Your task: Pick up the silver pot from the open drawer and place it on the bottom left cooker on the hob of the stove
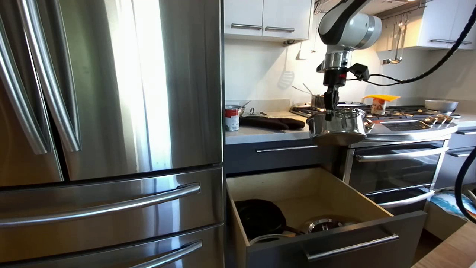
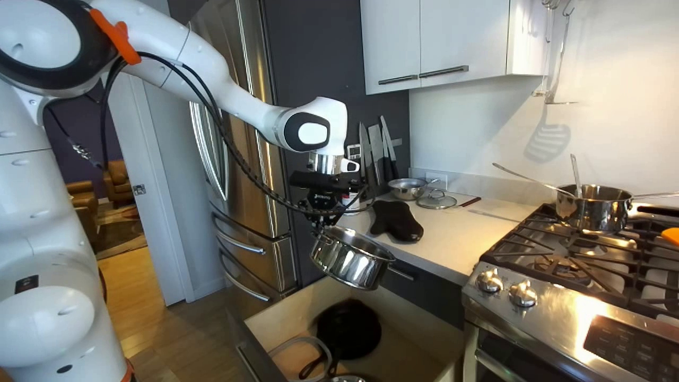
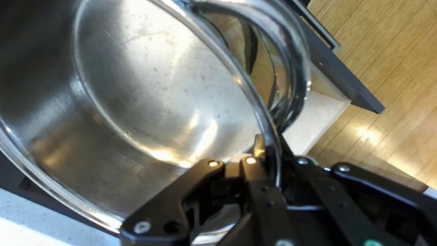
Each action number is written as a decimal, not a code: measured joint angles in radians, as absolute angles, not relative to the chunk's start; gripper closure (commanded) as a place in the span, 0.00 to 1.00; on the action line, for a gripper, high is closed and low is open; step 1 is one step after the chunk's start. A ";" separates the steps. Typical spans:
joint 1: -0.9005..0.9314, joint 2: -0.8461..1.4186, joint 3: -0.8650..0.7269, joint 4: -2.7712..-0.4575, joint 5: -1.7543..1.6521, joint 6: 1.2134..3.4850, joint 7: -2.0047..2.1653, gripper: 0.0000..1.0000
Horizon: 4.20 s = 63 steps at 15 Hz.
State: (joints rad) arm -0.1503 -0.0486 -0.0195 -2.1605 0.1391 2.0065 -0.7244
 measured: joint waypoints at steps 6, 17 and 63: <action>-0.135 -0.127 -0.046 -2.234 0.124 2.232 -0.663 0.98; -0.175 -0.072 -0.124 -2.220 -0.226 2.558 -0.244 0.98; -0.541 0.818 -0.015 -1.011 0.095 2.323 -0.867 0.98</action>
State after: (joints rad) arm -0.5413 0.8175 -0.0150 -1.0111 0.0951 2.3232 -0.8670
